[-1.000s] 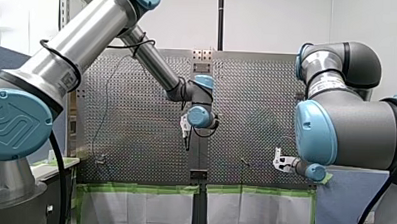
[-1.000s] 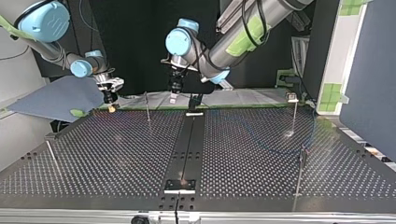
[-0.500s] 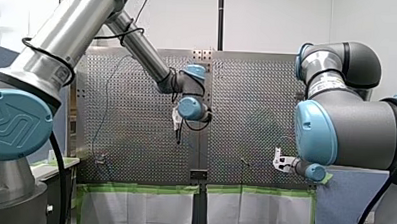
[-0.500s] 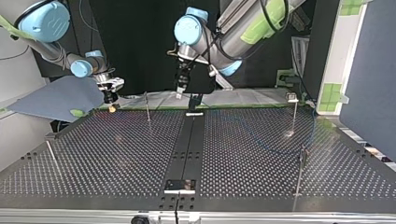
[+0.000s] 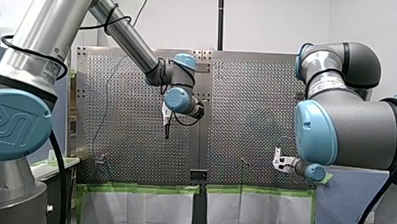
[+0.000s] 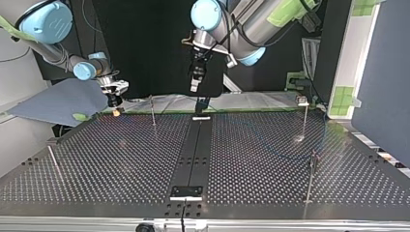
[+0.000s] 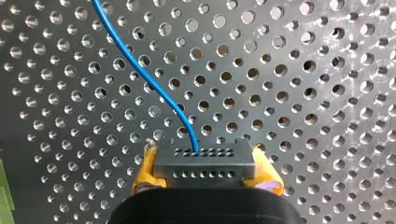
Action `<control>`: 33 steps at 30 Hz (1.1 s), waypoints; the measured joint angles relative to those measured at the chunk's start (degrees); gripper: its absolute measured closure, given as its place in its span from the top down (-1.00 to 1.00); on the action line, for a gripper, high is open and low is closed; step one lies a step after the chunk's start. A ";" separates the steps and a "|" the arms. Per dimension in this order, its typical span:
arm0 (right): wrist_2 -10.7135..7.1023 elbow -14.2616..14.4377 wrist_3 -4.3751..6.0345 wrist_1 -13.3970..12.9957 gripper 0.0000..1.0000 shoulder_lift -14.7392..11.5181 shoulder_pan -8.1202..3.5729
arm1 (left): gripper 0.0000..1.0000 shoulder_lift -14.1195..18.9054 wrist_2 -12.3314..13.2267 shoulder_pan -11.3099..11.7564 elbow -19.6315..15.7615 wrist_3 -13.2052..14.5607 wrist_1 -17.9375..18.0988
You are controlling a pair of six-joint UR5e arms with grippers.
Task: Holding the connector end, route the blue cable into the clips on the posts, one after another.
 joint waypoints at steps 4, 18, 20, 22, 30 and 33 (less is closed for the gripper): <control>0.00 0.00 0.00 0.05 -1.00 -0.01 0.04 | 1.00 1.83 0.01 -0.19 -1.83 0.05 -0.05; -0.01 0.00 -0.13 0.08 -1.00 -0.02 0.03 | 1.00 9.13 0.01 -0.12 -9.13 0.15 -0.14; -0.11 0.00 -0.24 0.10 -1.00 -0.02 0.10 | 1.00 9.99 0.02 -0.10 -10.01 0.15 -0.15; -0.19 0.01 -0.34 0.22 -1.00 0.01 0.11 | 1.00 11.00 0.01 -0.09 -10.99 0.15 -0.15; -0.26 0.04 -0.93 0.97 -1.00 0.11 0.43 | 1.00 15.28 0.01 -0.07 -12.19 0.15 -0.15; -0.26 0.04 -1.03 1.06 -1.00 0.12 0.58 | 1.00 16.70 0.01 -0.07 -12.21 0.15 -0.15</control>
